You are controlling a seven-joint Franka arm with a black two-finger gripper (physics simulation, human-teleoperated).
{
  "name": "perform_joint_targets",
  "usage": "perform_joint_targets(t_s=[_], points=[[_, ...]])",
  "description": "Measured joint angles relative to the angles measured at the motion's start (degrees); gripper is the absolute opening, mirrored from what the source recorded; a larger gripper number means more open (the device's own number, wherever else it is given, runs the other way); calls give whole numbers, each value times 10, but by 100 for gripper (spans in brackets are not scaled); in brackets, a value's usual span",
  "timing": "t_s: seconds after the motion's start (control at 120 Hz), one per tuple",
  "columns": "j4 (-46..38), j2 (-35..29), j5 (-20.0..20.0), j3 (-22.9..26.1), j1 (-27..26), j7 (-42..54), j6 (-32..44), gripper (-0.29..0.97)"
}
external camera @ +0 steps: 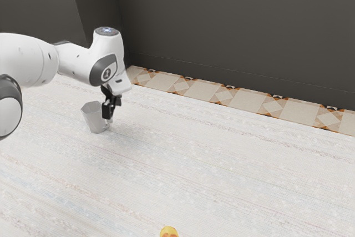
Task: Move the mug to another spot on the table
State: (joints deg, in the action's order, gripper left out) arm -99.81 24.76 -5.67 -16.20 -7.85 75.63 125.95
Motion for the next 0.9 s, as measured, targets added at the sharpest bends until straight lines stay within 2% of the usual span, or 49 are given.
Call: perform_joint_targets(t_s=[0.217,0.567,0.9], points=[[-5,2,-37,-1,-3,51,-1,66],[2,9,-99,-8,-7,42,-13,66],[42,29,-112,-8,0,40,-22,66]])
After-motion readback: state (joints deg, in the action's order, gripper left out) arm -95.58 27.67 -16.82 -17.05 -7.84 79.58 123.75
